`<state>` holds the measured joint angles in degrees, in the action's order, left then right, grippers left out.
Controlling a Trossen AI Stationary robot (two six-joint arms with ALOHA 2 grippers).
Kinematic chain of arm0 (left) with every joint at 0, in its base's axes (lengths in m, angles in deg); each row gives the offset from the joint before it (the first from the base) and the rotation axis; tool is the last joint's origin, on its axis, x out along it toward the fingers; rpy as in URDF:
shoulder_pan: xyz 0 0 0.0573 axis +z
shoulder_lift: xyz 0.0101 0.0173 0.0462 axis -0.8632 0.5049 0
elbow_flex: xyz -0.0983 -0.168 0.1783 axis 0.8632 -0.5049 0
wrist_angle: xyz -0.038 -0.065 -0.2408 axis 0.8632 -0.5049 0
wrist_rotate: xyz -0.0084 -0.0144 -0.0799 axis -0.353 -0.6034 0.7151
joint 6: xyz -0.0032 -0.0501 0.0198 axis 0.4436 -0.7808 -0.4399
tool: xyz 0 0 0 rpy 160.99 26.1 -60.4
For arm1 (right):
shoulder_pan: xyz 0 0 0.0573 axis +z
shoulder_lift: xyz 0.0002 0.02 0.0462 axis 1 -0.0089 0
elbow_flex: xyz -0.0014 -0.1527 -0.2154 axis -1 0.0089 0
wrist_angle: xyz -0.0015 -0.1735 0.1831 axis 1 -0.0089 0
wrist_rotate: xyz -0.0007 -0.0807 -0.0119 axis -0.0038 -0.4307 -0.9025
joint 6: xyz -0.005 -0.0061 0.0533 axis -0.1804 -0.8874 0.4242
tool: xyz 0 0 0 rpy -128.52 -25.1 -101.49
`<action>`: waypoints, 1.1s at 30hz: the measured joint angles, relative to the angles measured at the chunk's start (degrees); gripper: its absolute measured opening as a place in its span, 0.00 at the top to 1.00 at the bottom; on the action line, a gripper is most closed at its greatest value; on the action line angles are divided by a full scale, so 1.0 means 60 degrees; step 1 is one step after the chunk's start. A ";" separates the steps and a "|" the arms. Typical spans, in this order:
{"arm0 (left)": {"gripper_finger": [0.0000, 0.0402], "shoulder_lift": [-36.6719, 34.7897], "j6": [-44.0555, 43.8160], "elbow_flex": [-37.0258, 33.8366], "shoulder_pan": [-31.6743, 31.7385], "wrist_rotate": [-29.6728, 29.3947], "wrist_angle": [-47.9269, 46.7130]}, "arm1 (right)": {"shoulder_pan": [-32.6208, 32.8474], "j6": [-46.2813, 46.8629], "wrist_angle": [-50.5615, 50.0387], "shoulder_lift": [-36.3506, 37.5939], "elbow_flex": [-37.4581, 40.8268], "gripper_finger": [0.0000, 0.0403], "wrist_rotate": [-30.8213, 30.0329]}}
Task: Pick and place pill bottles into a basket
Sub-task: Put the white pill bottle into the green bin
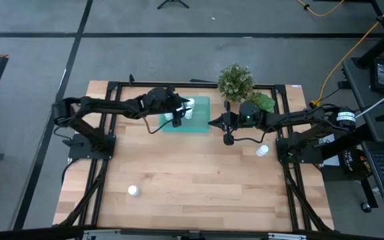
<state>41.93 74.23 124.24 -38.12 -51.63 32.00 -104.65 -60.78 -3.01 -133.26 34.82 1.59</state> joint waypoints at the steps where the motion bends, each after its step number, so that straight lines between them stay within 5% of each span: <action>1: 0.63 -0.0292 0.0122 0.0004 -0.0054 -0.0082 -0.0291 | 0.0000 -0.0004 0.0000 0.0000 0.0000 0.97 -0.0002; 7: 0.80 -0.2045 0.0777 -0.0307 -0.0146 -0.0791 -0.1745 | 0.0000 -0.0002 0.0004 -0.0004 0.0000 0.97 0.0001; 12: 0.98 -0.3499 0.0190 -0.1299 -0.0110 -0.0423 -0.1879 | 0.0002 0.0021 -0.0040 -0.0022 0.0000 0.97 0.0008; 20: 1.00 -0.5237 -0.0463 -0.2980 -0.0284 0.1376 -0.1960 | 0.0004 0.0358 -0.0119 -0.0025 0.0000 0.97 0.0023; 33: 1.00 -0.7167 -0.0899 -0.4499 -0.1106 0.1488 -0.2585 | 0.0084 0.1058 -0.0174 -0.0023 -0.0007 0.97 0.0021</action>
<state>-1.06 68.84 97.24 -44.75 -42.70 16.49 -104.15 -54.43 -4.05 -133.40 34.78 1.72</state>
